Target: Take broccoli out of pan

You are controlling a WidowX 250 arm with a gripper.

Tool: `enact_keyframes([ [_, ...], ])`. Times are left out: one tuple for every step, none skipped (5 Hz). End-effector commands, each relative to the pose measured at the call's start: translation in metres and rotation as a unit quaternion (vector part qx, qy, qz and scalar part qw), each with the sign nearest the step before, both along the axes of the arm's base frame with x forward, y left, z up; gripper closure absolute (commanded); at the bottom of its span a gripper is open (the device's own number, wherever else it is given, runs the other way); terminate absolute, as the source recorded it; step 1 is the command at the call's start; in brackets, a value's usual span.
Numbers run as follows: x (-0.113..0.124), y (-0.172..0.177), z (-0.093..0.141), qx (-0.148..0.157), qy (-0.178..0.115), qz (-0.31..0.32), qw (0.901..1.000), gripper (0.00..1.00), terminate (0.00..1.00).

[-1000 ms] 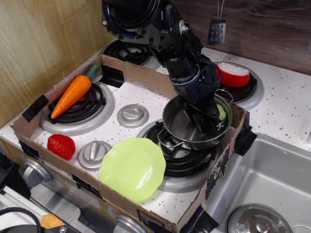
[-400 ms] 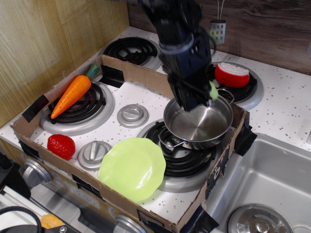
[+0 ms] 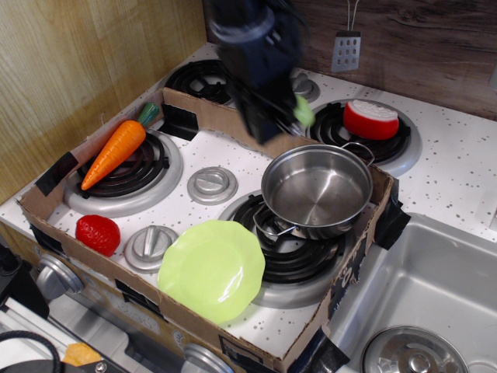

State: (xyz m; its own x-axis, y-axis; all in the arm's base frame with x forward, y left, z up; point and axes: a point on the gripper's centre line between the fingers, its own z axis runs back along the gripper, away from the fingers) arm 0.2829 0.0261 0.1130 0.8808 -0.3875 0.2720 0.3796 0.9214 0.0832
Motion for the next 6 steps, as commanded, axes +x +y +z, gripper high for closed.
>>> enact_keyframes([
  [-0.024, 0.033, -0.001, 0.025, -0.048, 0.020, 0.9984, 1.00, 0.00],
  [-0.037, 0.043, -0.024, 0.020, -0.053, 0.032, 0.9979, 1.00, 0.00],
  [-0.044, 0.047, -0.048, 0.015, -0.047, 0.046, 0.9977, 1.00, 0.00],
  [-0.049, 0.050, -0.072, 0.024, -0.039, 0.061, 0.9971, 1.00, 0.00],
  [-0.047, 0.056, -0.086, 0.020, -0.032, 0.066, 0.9971, 1.00, 0.00],
  [-0.044, 0.059, -0.083, 0.019, -0.029, 0.070, 0.9969, 0.00, 0.00],
])
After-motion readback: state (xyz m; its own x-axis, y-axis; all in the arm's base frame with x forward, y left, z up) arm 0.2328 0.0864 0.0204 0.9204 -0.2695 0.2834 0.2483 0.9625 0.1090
